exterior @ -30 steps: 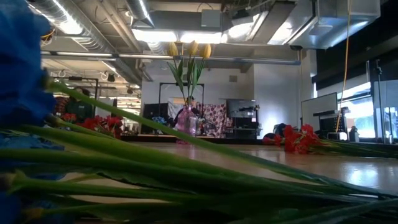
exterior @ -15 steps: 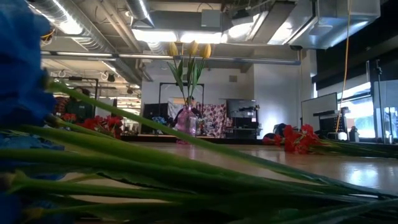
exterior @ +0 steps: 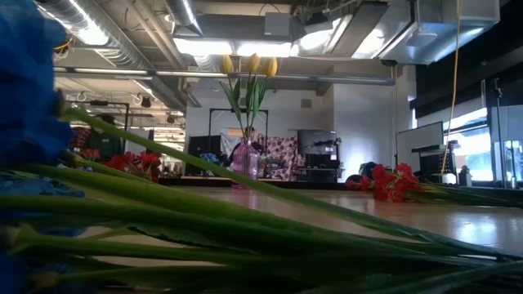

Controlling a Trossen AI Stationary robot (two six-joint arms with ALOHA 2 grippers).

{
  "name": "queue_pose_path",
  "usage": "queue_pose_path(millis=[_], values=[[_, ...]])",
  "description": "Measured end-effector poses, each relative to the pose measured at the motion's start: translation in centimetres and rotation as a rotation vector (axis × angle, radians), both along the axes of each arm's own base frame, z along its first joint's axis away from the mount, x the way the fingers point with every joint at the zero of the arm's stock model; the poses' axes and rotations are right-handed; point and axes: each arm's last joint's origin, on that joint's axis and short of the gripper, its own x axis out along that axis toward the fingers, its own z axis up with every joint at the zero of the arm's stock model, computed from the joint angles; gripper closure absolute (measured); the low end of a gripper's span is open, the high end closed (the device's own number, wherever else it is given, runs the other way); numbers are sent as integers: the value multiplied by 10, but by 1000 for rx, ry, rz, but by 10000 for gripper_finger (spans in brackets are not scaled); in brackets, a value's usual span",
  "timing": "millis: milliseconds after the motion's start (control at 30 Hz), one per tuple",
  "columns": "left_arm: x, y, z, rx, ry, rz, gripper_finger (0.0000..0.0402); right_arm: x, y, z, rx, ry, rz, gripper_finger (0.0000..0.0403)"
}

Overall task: Sort flowers into vase by color
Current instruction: Put the top right blue flowers into the red vase

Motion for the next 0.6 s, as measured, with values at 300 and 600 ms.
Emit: queue_pose_path(millis=[300, 600], values=[[7, 19, -4, 33, 26, 63, 215, -14, -18, 27, -77, 185, -64, 133], [11, 27, 0, 29, -25, 112, 215, -29, -47, 55, -197, 233, -297, 152]])
